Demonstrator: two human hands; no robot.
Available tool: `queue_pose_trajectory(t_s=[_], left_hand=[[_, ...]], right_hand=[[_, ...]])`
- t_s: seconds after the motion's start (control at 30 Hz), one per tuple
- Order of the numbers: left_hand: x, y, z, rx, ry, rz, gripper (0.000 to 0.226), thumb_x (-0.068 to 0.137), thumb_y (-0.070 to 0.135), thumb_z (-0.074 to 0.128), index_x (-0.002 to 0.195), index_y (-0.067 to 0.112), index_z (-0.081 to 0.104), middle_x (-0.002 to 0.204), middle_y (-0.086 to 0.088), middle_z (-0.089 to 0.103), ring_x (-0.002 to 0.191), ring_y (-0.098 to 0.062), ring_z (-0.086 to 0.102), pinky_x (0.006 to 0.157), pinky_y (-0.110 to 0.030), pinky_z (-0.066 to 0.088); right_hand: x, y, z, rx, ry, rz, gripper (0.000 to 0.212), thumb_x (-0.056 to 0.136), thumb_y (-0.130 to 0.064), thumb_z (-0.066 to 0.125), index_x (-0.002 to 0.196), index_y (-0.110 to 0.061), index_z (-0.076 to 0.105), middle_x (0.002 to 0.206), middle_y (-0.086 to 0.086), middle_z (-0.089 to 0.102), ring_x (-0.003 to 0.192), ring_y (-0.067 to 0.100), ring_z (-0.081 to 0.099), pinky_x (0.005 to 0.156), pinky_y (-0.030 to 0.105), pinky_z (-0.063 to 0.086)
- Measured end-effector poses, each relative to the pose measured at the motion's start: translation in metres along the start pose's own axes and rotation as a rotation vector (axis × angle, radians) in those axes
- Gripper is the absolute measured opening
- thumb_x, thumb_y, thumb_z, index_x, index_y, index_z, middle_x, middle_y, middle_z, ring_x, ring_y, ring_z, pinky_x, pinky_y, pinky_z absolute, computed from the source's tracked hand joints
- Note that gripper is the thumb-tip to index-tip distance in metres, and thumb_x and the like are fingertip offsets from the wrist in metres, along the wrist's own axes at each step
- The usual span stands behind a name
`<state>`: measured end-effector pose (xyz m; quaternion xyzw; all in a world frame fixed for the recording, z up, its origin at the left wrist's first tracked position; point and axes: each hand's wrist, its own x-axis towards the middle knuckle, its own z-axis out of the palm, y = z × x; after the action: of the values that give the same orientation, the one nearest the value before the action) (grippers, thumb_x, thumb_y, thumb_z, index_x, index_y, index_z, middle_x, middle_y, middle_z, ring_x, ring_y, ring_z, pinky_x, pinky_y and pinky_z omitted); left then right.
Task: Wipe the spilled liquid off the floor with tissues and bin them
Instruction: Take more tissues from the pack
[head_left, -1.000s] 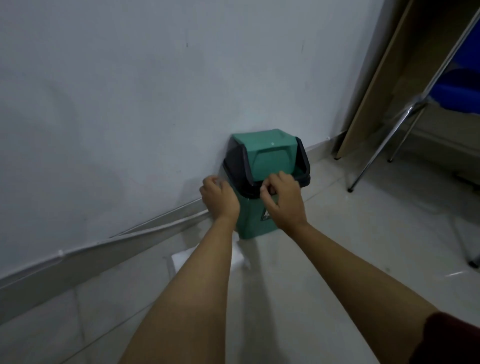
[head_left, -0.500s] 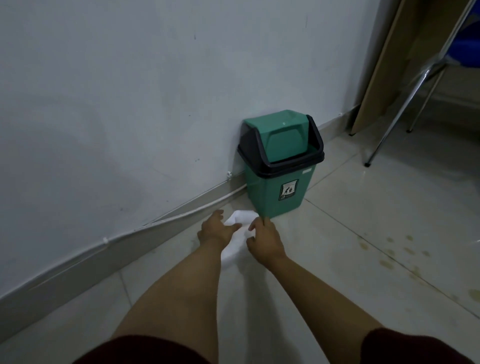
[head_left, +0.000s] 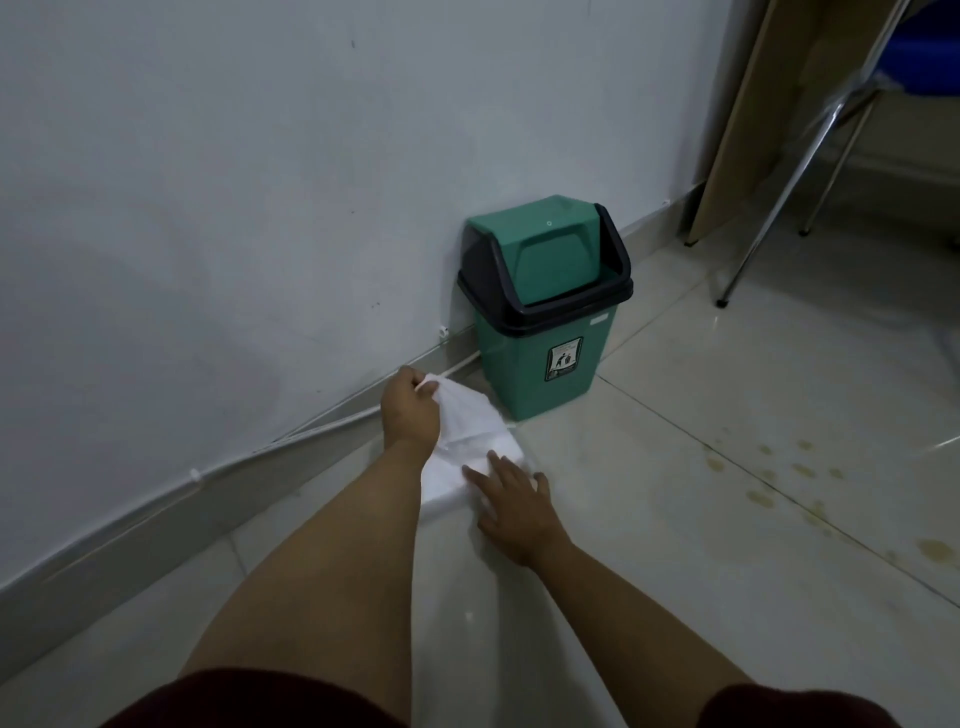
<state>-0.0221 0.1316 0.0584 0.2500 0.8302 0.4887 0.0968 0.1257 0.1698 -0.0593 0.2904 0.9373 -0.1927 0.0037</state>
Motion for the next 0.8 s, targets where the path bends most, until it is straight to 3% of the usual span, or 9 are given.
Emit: queue_pose_trajectory(t_s=[0.1,0.2,0.33,0.4,0.5,0.6,0.67,0.73,0.8], left_hand=[[0.006,0.008,-0.003,0.009,0.014,0.100,0.007,0.093,0.005,0.052,0.086,0.003,0.053,0.089,-0.011,0.049,0.083,-0.021,0.044,0.063,-0.021,0.026],[0.004,0.015,-0.005,-0.065,0.015,0.092,0.010,0.096,0.008,0.048,0.086,0.008,0.046,0.086,-0.009,0.051,0.080,-0.020,0.045,0.058,-0.024,0.033],[0.007,0.038,-0.015,-0.190,0.147,0.100,0.012,0.099,0.017,0.044,0.090,0.012,0.039,0.086,-0.007,0.051,0.079,-0.020,0.047,0.060,-0.024,0.034],[0.016,0.056,-0.023,-0.252,0.185,0.127,0.010,0.099,0.018,0.044,0.092,0.013,0.039,0.089,-0.004,0.051,0.080,-0.018,0.047,0.062,-0.017,0.032],[0.027,0.076,-0.031,-0.268,0.119,0.164,0.008,0.098,0.018,0.045,0.093,0.013,0.042,0.093,-0.003,0.052,0.081,-0.015,0.047,0.054,-0.011,0.033],[0.027,0.081,-0.033,-0.302,0.023,0.114,0.020,0.096,0.016,0.043,0.076,0.014,0.043,0.076,0.002,0.046,0.066,-0.008,0.040,0.051,-0.010,0.032],[0.024,0.081,-0.033,-0.306,-0.072,0.050,0.033,0.093,0.014,0.040,0.062,0.018,0.032,0.065,0.004,0.036,0.058,-0.008,0.031,0.052,-0.019,0.028],[0.018,0.081,-0.034,-0.282,-0.175,-0.012,0.035,0.091,0.014,0.040,0.059,0.020,0.027,0.061,0.002,0.031,0.056,-0.012,0.026,0.053,-0.026,0.025],[0.010,0.083,-0.035,-0.272,-0.271,-0.075,0.032,0.089,0.016,0.042,0.059,0.018,0.032,0.063,-0.001,0.035,0.058,-0.016,0.030,0.056,-0.031,0.024]], right_hand=[[0.001,-0.004,-0.003,0.013,-0.055,0.019,0.063,0.095,-0.038,0.043,0.150,-0.039,0.012,0.162,-0.002,-0.002,0.149,0.020,0.003,0.116,0.057,0.005],[0.003,-0.011,-0.009,-0.006,-0.102,0.032,0.065,0.095,-0.034,0.045,0.150,-0.039,0.012,0.162,-0.002,-0.001,0.149,0.020,0.003,0.115,0.058,0.004],[0.004,-0.014,-0.019,-0.019,-0.143,0.041,0.064,0.094,-0.030,0.047,0.150,-0.037,0.016,0.162,-0.001,0.003,0.149,0.020,0.006,0.116,0.055,0.006],[0.004,-0.014,-0.023,0.000,-0.151,0.028,0.063,0.095,-0.030,0.047,0.150,-0.036,0.018,0.162,-0.001,0.005,0.149,0.019,0.007,0.117,0.052,0.007],[0.003,-0.012,-0.033,0.083,-0.072,0.014,0.050,0.095,-0.026,0.046,0.144,-0.030,0.036,0.156,0.002,0.025,0.143,0.018,0.023,0.115,0.042,0.013],[-0.004,-0.008,-0.045,0.373,0.212,0.084,0.027,0.096,-0.020,0.044,0.116,-0.021,0.062,0.125,0.006,0.056,0.115,0.023,0.052,0.101,0.035,0.036],[-0.007,-0.009,-0.057,0.704,0.380,0.218,0.022,0.095,-0.015,0.045,0.101,-0.009,0.065,0.106,0.012,0.062,0.097,0.027,0.059,0.088,0.037,0.047],[-0.009,-0.009,-0.073,1.001,0.451,0.353,0.015,0.091,-0.011,0.051,0.098,-0.003,0.062,0.101,0.020,0.064,0.092,0.027,0.059,0.082,0.037,0.050],[-0.010,-0.004,-0.092,1.280,0.414,0.503,0.023,0.092,-0.009,0.055,0.113,-0.001,0.058,0.113,0.022,0.062,0.102,0.033,0.058,0.088,0.044,0.050]])
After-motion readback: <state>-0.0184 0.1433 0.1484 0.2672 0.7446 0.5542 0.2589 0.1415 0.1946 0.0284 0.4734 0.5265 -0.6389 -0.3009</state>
